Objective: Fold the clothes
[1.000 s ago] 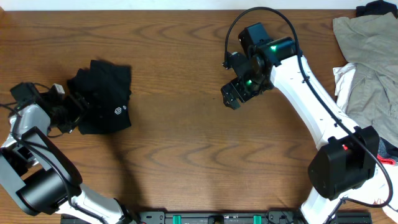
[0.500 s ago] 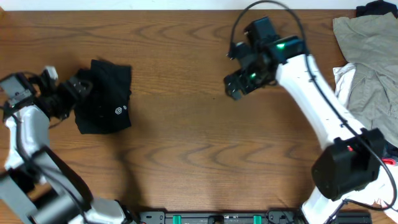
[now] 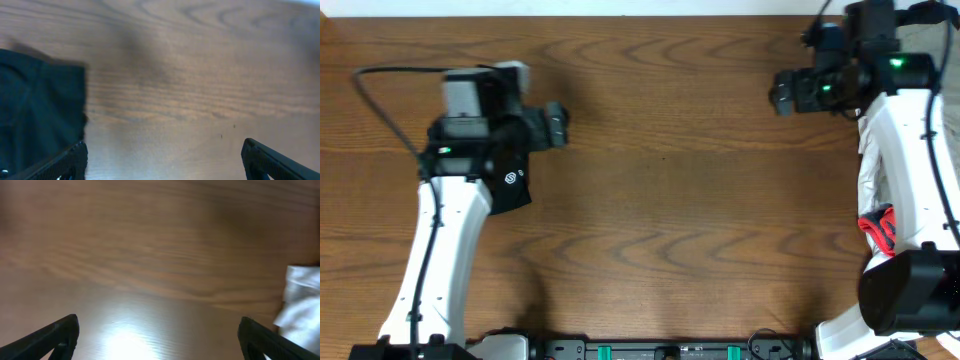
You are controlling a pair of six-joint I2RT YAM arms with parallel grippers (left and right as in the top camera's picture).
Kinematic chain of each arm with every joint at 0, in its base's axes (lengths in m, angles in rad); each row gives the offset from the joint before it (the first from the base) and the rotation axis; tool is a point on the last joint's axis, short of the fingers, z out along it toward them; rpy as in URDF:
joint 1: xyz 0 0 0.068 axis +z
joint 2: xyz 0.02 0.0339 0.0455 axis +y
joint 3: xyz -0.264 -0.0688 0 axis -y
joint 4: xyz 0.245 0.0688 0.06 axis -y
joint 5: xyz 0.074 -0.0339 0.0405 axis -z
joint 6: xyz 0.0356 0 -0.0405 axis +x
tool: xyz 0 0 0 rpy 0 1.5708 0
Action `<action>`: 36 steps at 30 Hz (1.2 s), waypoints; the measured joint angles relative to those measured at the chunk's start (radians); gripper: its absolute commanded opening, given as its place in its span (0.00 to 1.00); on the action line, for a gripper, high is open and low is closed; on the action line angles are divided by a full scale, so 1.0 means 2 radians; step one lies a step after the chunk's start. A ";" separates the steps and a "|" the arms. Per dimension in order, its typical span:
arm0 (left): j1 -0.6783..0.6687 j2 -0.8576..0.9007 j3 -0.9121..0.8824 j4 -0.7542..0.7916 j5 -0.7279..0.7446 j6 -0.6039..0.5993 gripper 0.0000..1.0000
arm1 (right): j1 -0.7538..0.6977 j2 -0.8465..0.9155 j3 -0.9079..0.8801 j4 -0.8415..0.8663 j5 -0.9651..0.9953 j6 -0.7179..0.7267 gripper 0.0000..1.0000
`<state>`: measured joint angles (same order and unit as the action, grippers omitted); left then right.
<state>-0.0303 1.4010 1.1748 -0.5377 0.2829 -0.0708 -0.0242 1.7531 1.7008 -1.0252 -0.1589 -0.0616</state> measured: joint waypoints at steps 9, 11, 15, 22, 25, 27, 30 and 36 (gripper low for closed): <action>-0.027 0.001 0.000 -0.040 -0.039 0.004 0.98 | -0.051 0.000 0.000 -0.020 0.013 0.000 0.99; -0.027 0.001 0.000 -0.046 -0.040 0.004 0.98 | -0.053 0.000 0.000 -0.028 0.013 0.000 0.99; -0.027 -0.003 0.000 -0.061 -0.041 0.004 0.98 | -0.053 -0.003 0.000 -0.036 0.013 0.000 0.99; -0.027 -0.080 -0.001 -0.095 -0.044 0.012 0.98 | -0.052 -0.088 -0.046 -0.028 0.013 0.000 0.99; -0.027 -0.140 -0.005 -0.108 -0.044 0.022 0.98 | -0.050 -0.179 -0.115 0.011 0.019 0.000 0.99; -0.027 -0.188 -0.017 -0.111 -0.044 0.027 0.98 | -0.048 -0.250 -0.170 0.038 0.021 0.001 0.99; -0.027 -0.264 -0.045 -0.111 -0.044 0.031 0.98 | -0.048 -0.350 -0.245 0.057 0.023 0.003 0.99; -0.027 -0.377 -0.087 -0.117 -0.048 0.036 0.98 | -0.048 -0.492 -0.322 0.055 0.024 0.004 0.99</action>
<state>-0.0834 0.6479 1.0016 -0.7719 0.1860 0.0006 -0.1200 0.7689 1.0573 -0.9146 -0.1108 -0.0544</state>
